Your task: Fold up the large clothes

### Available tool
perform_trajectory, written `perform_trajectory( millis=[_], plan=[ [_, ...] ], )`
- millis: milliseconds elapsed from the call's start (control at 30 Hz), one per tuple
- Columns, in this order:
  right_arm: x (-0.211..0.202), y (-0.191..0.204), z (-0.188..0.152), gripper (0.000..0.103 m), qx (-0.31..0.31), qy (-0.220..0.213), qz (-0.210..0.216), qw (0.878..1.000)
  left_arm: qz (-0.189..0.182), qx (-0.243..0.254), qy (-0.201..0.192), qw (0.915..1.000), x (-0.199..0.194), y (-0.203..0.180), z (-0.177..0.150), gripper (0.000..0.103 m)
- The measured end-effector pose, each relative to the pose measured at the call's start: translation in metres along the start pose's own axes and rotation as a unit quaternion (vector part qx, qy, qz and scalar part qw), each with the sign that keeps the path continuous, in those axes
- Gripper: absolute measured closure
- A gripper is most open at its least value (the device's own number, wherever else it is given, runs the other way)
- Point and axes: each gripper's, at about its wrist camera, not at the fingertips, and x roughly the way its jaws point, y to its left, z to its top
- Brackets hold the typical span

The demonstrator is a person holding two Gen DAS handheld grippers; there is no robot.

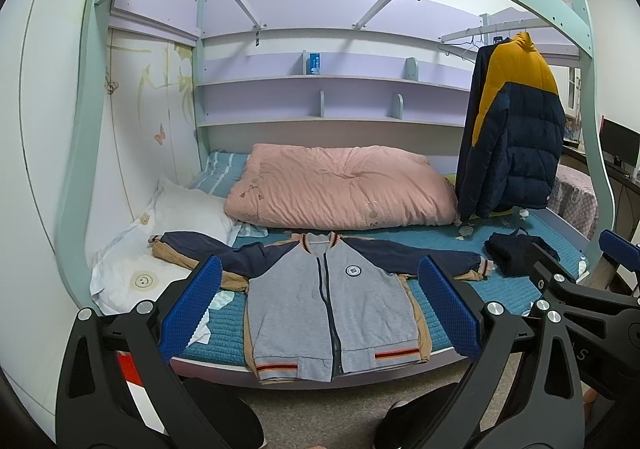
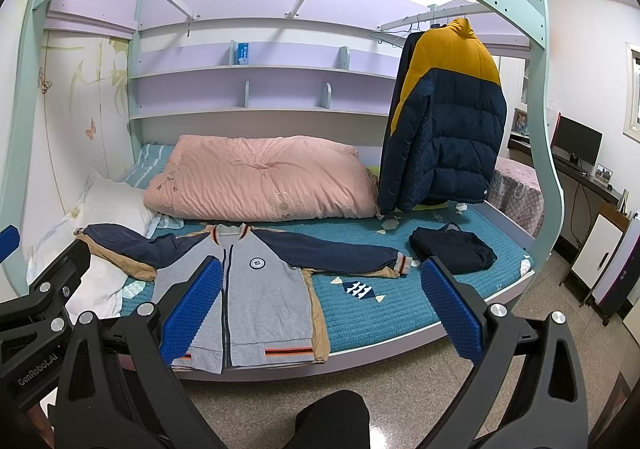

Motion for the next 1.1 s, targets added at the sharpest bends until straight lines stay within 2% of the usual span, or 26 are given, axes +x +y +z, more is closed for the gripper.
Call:
perform_trajectory(
  millis=[1100],
  plan=[
    [-0.004, -0.0027, 0.0017, 0.007, 0.0, -0.001, 0.0, 1.0, 0.0, 0.0, -0.002, 1.0, -0.0034, -0.0015, 0.0027, 0.004]
  ],
)
